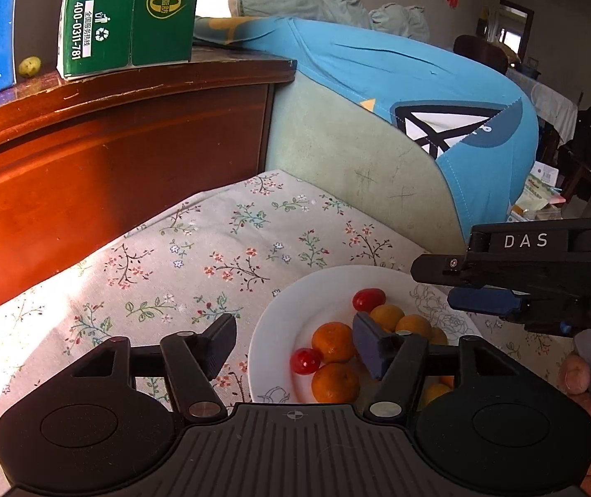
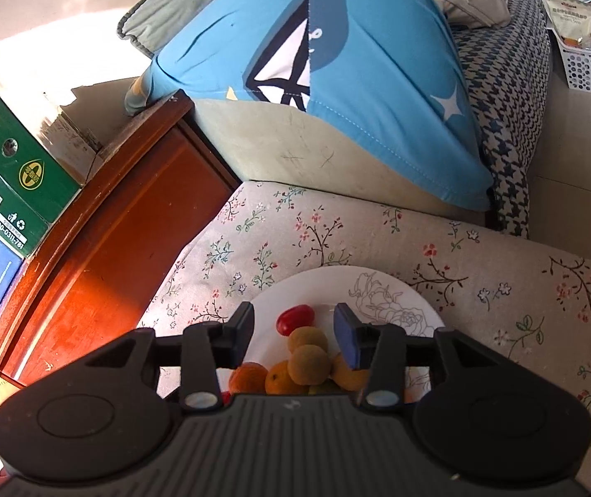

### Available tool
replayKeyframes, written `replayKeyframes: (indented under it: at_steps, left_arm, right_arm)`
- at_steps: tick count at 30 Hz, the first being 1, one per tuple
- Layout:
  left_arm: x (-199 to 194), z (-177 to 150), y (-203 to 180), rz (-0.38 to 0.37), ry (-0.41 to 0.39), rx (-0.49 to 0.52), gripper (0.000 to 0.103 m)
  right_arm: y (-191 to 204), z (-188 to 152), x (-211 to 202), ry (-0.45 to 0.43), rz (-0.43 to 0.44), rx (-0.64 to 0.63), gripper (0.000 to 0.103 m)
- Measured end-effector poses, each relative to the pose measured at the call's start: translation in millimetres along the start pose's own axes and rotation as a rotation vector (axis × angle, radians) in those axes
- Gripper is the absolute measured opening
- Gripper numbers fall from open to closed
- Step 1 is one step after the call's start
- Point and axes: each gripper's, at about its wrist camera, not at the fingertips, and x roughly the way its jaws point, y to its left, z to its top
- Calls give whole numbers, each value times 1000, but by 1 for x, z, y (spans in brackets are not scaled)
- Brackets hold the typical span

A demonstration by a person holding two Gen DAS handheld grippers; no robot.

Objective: Organize fruits
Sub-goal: 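Open both tools to release the fruits onto the plate, then withdraw both open tools toward the last oranges on the cloth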

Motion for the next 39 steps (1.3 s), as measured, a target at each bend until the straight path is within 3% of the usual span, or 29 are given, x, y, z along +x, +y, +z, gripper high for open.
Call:
replayKeyframes:
  at_steps: [4,13,18,28,39]
  left_arm:
    - [-11,6,0,-19,-5,-15,79]
    - [-47,12,8,-30,-52,-27,80]
    - [-64,11,19,7,-62,-35,81]
    - [-87,-2,47,55,-55,-63,81]
    - [-87,-20,70,119,13,-63,82]
  right_arm:
    - [-3,6,-8,-6,35,28,55]
    - [-12,11,-41,-56,54,71,58]
    - [-8,3,-57,-72,44,53,59]
    - [20,-42,-72,-24,63,-71,59]
    - [59,-98,-58,67,73,-268,59]
